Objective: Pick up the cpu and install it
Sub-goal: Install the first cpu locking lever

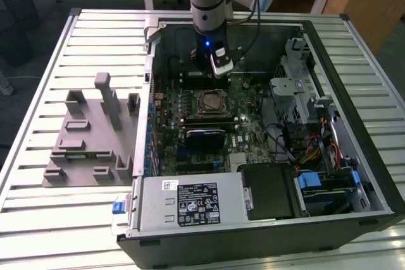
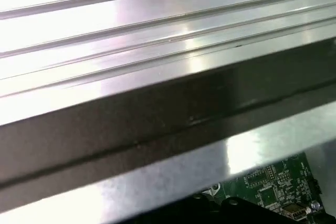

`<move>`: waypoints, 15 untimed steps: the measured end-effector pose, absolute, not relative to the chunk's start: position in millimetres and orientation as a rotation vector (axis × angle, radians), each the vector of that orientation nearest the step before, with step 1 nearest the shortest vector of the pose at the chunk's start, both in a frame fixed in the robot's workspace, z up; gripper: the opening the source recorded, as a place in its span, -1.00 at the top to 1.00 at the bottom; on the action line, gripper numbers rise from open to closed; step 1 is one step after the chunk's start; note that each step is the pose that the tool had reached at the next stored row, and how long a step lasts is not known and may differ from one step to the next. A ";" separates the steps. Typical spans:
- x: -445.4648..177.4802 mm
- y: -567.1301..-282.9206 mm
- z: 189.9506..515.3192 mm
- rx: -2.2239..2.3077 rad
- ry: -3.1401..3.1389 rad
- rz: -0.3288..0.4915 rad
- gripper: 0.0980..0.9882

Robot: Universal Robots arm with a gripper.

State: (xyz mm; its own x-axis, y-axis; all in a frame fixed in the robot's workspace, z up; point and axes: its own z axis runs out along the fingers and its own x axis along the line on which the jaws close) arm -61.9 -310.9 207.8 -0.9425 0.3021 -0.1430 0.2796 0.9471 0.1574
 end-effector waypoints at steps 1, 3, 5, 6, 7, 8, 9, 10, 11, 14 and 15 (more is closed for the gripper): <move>-61.9 -310.9 208.9 0.442 2.936 0.202 0.98; -61.8 -310.9 211.6 0.442 2.936 0.202 0.98; -61.9 -310.9 214.3 0.443 2.936 0.202 0.98; -61.9 -310.9 215.6 0.443 2.936 0.202 0.98; -61.9 -310.9 216.7 0.443 2.935 0.202 0.98; -61.9 -310.9 217.6 0.444 2.935 0.202 0.98; -61.8 -310.9 217.7 0.445 2.935 0.202 0.98; -61.8 -310.9 217.7 0.445 2.935 0.202 0.98; -61.8 -310.9 217.7 0.446 2.935 0.202 0.98; -61.8 -310.8 217.8 0.447 2.935 0.199 0.98; -61.5 -310.8 217.9 0.448 2.936 0.182 0.98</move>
State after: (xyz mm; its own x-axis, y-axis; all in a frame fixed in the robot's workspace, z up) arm -61.5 -310.8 217.9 -0.9412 0.3051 -0.1452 0.2849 0.9476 0.1448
